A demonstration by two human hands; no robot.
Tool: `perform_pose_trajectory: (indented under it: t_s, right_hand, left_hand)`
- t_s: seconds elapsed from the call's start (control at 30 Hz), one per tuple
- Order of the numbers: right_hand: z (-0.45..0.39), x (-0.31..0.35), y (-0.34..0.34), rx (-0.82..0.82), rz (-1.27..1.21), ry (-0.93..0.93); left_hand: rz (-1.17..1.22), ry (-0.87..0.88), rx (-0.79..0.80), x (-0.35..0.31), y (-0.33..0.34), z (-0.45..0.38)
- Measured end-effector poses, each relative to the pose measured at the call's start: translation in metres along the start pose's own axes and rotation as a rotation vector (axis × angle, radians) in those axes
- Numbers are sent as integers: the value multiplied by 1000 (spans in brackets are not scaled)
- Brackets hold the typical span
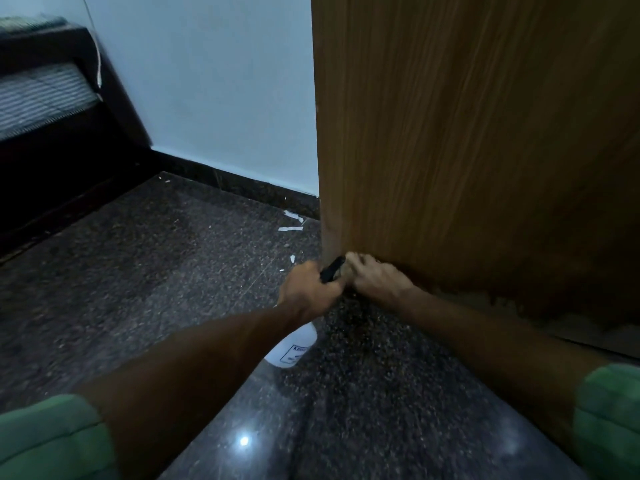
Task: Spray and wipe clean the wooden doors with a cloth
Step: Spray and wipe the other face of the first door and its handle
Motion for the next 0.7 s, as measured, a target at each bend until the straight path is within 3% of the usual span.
perform_pose_trajectory:
  t_s: [0.07,0.13,0.27,0.37,0.47,0.53,0.63,0.7]
  right_hand:
    - [3,5,2,65,-22,15]
    - [-12,5,-9,30,-118,24]
    - [-44,-23,-49,-266,-313,198]
    - [-36,9,-20,-40,-169,23]
    - [-21,27,-11,-9,-169,-71]
    - [-36,9,-26,-91,-324,56]
    - [-56,-24,-66,-375,-379,257]
    - [-61,-22,-67,-372,-333,240]
  left_hand:
    - [36,4,-5,2,-1,1]
    - [68,26,-11,3,-4,1]
    - [137,31,-94,11,-15,-4]
    - [227,-12,-136,18,-27,-8]
    - [270,-47,-157,21,-38,-11]
    - [252,-51,-174,25,-43,-13]
    - [256,-29,-217,31,-49,-13]
    - [252,-2,-242,33,-51,-14]
Point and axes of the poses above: each hand's wrist, its own z-axis away from the middle knuckle, its own y-axis out of the palm, x = y × z, the point moved 9 cm from there along -z, towards the middle knuckle, and after that the axes turned 2 degrees about -x, right-handed, at the moved point
